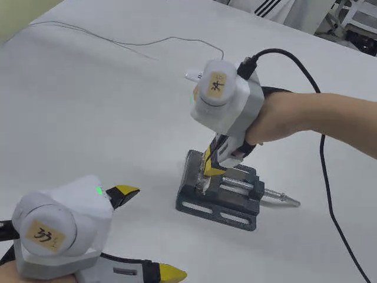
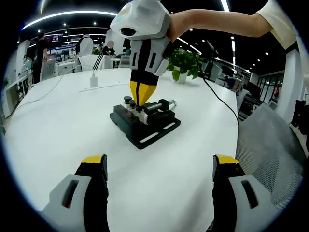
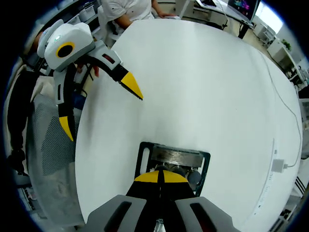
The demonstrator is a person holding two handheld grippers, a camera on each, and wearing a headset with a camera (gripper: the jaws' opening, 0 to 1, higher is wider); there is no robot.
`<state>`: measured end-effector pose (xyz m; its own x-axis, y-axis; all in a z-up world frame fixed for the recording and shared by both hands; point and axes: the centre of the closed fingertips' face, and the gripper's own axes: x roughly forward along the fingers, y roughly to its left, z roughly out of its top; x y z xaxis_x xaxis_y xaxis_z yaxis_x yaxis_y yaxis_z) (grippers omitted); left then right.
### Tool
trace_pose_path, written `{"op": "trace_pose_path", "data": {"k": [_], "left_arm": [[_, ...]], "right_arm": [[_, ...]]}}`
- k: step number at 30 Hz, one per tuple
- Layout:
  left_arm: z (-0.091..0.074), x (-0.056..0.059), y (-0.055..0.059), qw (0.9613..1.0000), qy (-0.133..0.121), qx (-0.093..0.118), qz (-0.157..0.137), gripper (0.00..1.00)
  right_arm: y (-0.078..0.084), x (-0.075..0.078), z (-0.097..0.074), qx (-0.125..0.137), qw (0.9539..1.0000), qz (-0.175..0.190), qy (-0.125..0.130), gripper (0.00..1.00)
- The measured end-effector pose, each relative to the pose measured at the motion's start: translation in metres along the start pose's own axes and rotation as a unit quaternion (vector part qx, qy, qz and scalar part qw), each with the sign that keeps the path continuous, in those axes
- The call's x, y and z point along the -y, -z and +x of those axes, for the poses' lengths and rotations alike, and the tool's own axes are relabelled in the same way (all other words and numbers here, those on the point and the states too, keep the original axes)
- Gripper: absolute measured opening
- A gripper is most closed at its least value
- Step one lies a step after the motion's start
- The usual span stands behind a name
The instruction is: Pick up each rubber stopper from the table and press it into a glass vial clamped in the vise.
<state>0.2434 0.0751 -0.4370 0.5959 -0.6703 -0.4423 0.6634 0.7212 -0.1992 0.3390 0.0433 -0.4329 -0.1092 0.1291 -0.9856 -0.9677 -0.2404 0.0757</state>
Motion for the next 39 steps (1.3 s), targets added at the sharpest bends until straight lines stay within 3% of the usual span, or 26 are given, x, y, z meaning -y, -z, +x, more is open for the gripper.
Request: {"op": "trace_pose_path", "data": {"k": [1, 4, 5, 6, 7, 9, 10, 11, 13, 14, 17, 20, 26, 34, 36, 37, 39], "left_arm": [[0.0, -0.001, 0.0, 1.0, 0.0, 0.0, 0.001, 0.89], [-0.001, -0.002, -0.001, 1.0, -0.001, -0.001, 0.001, 0.89], [-0.001, -0.003, -0.001, 1.0, -0.001, -0.001, 0.001, 0.89], [-0.001, -0.003, 0.0, 1.0, -0.001, -0.002, 0.001, 0.89], [-0.001, -0.003, 0.0, 1.0, -0.001, -0.002, 0.001, 0.89], [-0.001, -0.003, 0.0, 1.0, -0.002, -0.001, 0.0, 0.89], [0.0, -0.003, 0.0, 1.0, -0.002, 0.0, -0.002, 0.89], [0.0, -0.003, 0.0, 1.0, -0.002, 0.0, -0.003, 0.89], [0.001, -0.004, 0.001, 1.0, -0.002, -0.001, -0.005, 0.89], [0.002, -0.004, 0.002, 1.0, -0.002, -0.001, -0.005, 0.89], [0.005, -0.003, -0.001, 1.0, 0.0, 0.0, -0.002, 0.88], [0.005, -0.002, -0.008, 1.0, 0.0, 0.007, 0.0, 0.89], [0.002, -0.003, -0.013, 0.9999, -0.004, 0.012, 0.004, 0.89], [-0.003, 0.005, -0.022, 0.9998, -0.006, 0.02, 0.007, 0.89], [-0.004, 0.006, -0.024, 0.9997, -0.007, 0.021, 0.009, 0.89], [-0.004, 0.007, -0.025, 0.9997, -0.007, 0.021, 0.011, 0.89], [-0.004, 0.006, -0.025, 0.9997, -0.009, 0.017, 0.013, 0.89]], "right_arm": [[0.001, -0.001, 0.0, 0.0, 0.9996, 0.027, 0.0, 0.0], [0.002, 0.001, 0.0, 0.004, 0.9996, 0.027, 0.002, 0.0], [0.002, 0.0, 0.0, 0.009, 0.9986, 0.052, -0.002, 0.0], [0.002, 0.001, 0.0, 0.006, 0.9991, 0.041, -0.003, 0.0], [0.003, -0.001, 0.0, 0.003, 0.9966, 0.082, -0.007, 0.0], [0.0, 0.001, 0.001, -0.001, 0.9999, 0.016, -0.003, 0.0], [0.001, 0.0, 0.001, 0.0, 0.9989, 0.048, -0.002, 0.0], [0.0, 0.0, 0.002, -0.003, 0.9989, 0.046, 0.0, 0.0], [-0.002, -0.001, 0.002, -0.03, 0.9993, -0.008, 0.02, 0.0], [-0.001, -0.004, 0.002, -0.034, 0.9992, 0.011, 0.02, 0.0], [0.001, 0.001, 0.005, -0.046, 0.9987, 0.01, 0.022, 0.0], [0.003, 0.001, 0.003, -0.035, 0.9989, 0.029, 0.012, 0.0], [0.002, -0.001, 0.004, -0.033, 0.999, 0.024, 0.017, 0.0], [0.002, -0.007, 0.0, 0.033, 0.998, 0.052, 0.016, 0.0], [0.001, -0.003, 0.001, 0.036, 0.999, 0.016, 0.02, 0.0], [0.002, -0.004, 0.001, 0.036, 0.9986, 0.033, 0.019, 0.0], [0.001, -0.004, 0.001, 0.033, 0.9986, 0.032, 0.025, 0.0]]}}
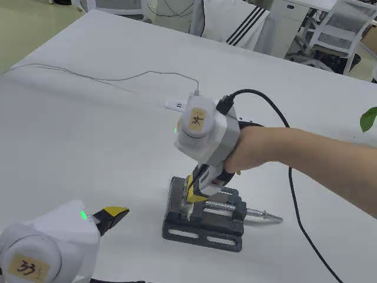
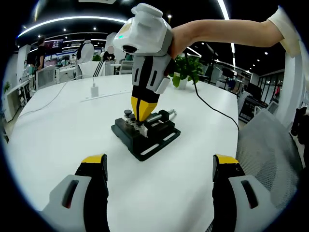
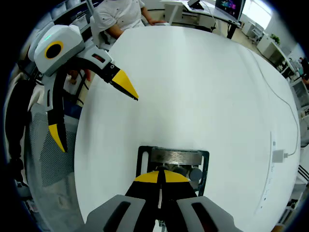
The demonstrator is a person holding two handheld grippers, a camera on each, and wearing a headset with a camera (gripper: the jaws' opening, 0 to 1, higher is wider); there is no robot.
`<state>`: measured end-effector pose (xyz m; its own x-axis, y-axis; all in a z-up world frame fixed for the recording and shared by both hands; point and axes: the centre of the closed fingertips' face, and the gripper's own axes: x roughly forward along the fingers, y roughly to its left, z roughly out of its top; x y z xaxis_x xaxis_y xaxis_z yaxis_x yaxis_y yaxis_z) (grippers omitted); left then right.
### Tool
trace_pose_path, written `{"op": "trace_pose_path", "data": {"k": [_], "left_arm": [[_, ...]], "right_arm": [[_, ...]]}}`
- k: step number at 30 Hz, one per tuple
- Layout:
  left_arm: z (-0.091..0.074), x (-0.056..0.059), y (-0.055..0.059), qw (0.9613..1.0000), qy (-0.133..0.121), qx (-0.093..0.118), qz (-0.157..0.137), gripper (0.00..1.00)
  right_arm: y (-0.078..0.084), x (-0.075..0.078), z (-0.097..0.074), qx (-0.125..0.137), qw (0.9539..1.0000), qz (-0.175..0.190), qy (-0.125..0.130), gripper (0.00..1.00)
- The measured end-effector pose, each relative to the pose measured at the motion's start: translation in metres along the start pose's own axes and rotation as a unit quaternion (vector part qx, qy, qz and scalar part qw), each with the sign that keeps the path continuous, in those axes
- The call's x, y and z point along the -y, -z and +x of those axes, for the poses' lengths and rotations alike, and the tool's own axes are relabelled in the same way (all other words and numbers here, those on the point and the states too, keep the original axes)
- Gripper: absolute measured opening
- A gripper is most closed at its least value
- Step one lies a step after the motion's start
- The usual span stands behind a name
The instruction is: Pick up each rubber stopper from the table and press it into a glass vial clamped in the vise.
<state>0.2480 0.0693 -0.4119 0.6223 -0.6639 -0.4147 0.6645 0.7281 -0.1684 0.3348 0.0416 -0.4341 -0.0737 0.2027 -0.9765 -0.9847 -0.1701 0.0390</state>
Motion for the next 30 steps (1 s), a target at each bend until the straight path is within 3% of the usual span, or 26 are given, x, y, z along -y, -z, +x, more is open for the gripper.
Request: {"op": "trace_pose_path", "data": {"k": [2, 5, 10, 20, 21, 22, 23, 25, 26, 30], "left_arm": [[-0.001, 0.001, -0.003, 1.0, -0.001, 0.001, 0.001, 0.89], [-0.004, 0.001, -0.006, 1.0, -0.004, 0.003, 0.007, 0.89], [-0.011, -0.003, -0.01, 0.9998, -0.013, 0.007, 0.012, 0.89], [-0.017, -0.008, -0.004, 0.9996, -0.029, 0.0, 0.007, 0.89], [-0.017, -0.009, -0.005, 0.9995, -0.03, 0.0, 0.006, 0.89], [-0.017, -0.009, -0.005, 0.9995, -0.03, 0.0, 0.007, 0.89], [-0.017, -0.009, -0.005, 0.9995, -0.03, -0.001, 0.007, 0.89], [-0.017, -0.011, -0.006, 0.9995, -0.031, -0.001, 0.008, 0.89], [-0.017, -0.011, -0.006, 0.9995, -0.031, -0.001, 0.008, 0.89], [-0.017, -0.013, -0.006, 0.9995, -0.031, -0.003, 0.01, 0.89]], "right_arm": [[0.0, 0.0, 0.0, 0.0, 1.0, -0.007, 0.004, 0.0], [-0.001, 0.0, -0.002, 0.03, 0.999, 0.034, -0.005, 0.0], [-0.001, -0.002, -0.003, 0.062, 0.9979, 0.012, 0.015, 0.0], [-0.004, -0.001, -0.004, 0.113, 0.9924, 0.024, 0.044, 0.0], [-0.004, 0.006, -0.006, 0.122, 0.99, 0.028, 0.065, 0.04], [-0.004, 0.008, -0.007, 0.126, 0.9892, 0.029, 0.07, 0.08], [-0.002, 0.008, -0.008, 0.127, 0.9891, 0.033, 0.065, 0.13], [-0.003, 0.002, -0.007, 0.142, 0.9871, 0.052, 0.052, 0.35], [-0.001, 0.002, -0.008, 0.144, 0.9867, 0.049, 0.058, 0.43], [0.003, -0.001, -0.011, 0.168, 0.9807, 0.064, 0.076, 0.51]]}}
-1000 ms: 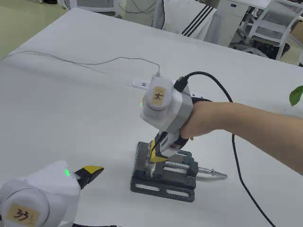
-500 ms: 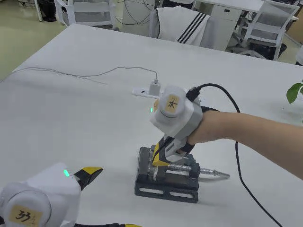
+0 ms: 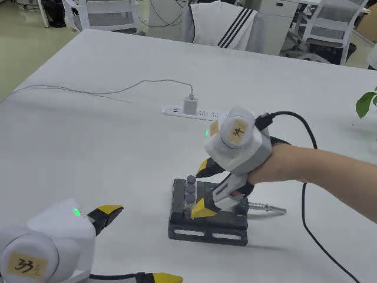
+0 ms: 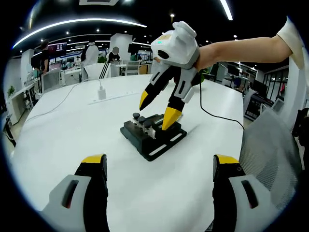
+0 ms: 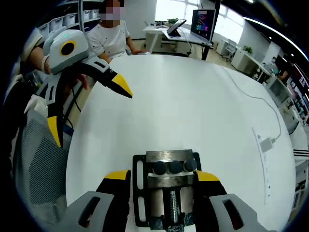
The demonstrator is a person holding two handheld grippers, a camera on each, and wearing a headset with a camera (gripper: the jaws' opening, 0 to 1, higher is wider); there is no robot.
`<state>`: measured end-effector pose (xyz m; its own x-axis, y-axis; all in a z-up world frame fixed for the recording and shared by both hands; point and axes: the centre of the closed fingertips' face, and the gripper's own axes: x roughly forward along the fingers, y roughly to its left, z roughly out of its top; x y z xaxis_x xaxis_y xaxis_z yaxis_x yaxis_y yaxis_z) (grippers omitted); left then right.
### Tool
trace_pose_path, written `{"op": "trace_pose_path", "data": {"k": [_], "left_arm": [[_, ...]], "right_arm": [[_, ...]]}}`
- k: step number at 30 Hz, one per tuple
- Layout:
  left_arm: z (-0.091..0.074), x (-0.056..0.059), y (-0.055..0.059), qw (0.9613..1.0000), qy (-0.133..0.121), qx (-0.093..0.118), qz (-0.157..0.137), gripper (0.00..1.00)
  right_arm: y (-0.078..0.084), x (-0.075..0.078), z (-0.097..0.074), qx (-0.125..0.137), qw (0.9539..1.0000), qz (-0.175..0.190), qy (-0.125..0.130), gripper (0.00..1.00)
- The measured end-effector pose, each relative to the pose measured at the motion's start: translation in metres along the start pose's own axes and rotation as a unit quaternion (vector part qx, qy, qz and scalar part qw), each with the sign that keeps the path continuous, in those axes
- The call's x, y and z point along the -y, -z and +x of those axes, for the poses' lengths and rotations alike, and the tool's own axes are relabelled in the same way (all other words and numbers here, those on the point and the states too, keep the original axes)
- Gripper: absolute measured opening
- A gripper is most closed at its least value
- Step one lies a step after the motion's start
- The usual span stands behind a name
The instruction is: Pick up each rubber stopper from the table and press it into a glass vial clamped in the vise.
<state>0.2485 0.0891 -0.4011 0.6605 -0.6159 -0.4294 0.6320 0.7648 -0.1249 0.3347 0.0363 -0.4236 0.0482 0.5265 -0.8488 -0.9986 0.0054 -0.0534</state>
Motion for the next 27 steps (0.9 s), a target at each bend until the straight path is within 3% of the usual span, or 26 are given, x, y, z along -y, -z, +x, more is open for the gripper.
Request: {"op": "trace_pose_path", "data": {"k": [6, 10, 14, 16, 24, 26, 27], "left_arm": [[-0.001, -0.003, -0.001, 1.0, 0.0, -0.002, 0.005, 0.89], [-0.002, -0.005, -0.001, 1.0, -0.002, -0.004, 0.008, 0.89], [-0.002, -0.009, 0.0, 1.0, -0.002, -0.002, 0.008, 0.9], [-0.002, -0.012, 0.002, 1.0, -0.004, -0.004, 0.006, 0.9], [-0.005, -0.02, 0.004, 0.9999, -0.009, -0.005, 0.004, 0.91], [-0.006, -0.022, 0.004, 0.9999, -0.009, -0.006, 0.006, 0.92], [-0.007, -0.022, 0.004, 0.9999, -0.009, -0.006, 0.007, 0.92]], "right_arm": [[0.021, -0.005, -0.01, 0.033, 0.9976, 0.051, 0.032, 0.76], [0.038, -0.008, -0.015, 0.047, 0.9942, 0.085, 0.045, 0.86], [0.061, -0.014, -0.022, 0.049, 0.9899, 0.121, 0.056, 0.94], [0.067, -0.016, -0.027, 0.068, 0.9846, 0.145, 0.069, 0.99], [0.091, -0.041, -0.051, 0.091, 0.9741, 0.186, 0.091, 0.99], [0.095, -0.044, -0.06, 0.102, 0.9706, 0.183, 0.12, 0.99], [0.096, -0.048, -0.062, 0.103, 0.9701, 0.184, 0.12, 0.99]]}}
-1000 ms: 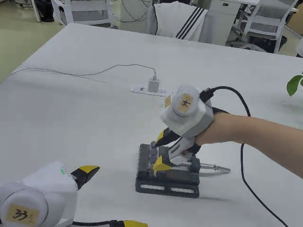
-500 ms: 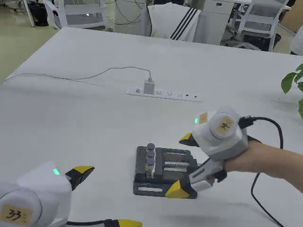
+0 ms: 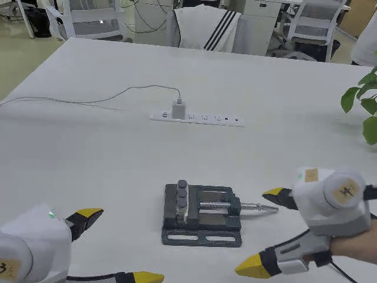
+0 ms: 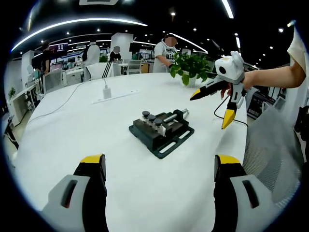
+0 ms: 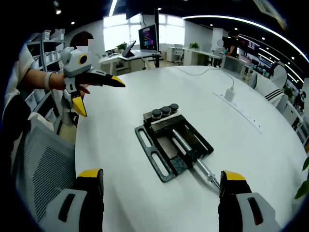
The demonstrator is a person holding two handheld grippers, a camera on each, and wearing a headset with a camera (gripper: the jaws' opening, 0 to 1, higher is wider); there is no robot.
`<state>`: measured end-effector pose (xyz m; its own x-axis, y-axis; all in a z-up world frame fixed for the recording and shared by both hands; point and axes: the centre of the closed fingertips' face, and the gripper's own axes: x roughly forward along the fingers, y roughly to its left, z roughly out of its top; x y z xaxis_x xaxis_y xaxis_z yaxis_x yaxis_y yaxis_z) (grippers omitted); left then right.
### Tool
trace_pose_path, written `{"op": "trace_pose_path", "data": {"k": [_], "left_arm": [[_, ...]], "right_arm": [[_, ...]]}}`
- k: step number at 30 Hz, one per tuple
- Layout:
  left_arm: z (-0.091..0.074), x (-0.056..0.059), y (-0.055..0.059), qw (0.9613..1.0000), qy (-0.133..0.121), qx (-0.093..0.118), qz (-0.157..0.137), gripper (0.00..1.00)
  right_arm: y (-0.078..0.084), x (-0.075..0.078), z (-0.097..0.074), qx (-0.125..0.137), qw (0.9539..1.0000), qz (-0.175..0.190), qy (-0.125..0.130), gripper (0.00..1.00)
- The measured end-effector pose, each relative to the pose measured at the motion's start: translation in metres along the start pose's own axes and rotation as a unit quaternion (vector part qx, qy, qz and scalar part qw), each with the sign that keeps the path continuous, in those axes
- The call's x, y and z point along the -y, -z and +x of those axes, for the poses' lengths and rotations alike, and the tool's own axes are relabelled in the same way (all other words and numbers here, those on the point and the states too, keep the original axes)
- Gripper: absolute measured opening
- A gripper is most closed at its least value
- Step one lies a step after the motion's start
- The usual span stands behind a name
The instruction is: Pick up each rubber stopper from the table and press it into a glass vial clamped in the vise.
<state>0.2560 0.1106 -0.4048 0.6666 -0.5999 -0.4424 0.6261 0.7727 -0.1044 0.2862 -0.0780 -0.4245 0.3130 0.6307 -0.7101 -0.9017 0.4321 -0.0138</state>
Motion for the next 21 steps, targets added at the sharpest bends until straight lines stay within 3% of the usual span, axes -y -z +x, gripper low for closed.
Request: {"op": "trace_pose_path", "data": {"k": [11, 21], "left_arm": [[-0.004, -0.002, 0.0, 0.9999, 0.002, -0.005, 0.009, 0.93], [-0.003, 0.003, -0.002, 0.9998, 0.006, -0.007, 0.017, 0.93]], "right_arm": [[0.038, -0.016, -0.024, 0.011, 0.9976, 0.063, 0.025, 0.99], [0.048, -0.014, -0.034, 0.03, 0.9938, 0.097, 0.046, 0.99]]}}
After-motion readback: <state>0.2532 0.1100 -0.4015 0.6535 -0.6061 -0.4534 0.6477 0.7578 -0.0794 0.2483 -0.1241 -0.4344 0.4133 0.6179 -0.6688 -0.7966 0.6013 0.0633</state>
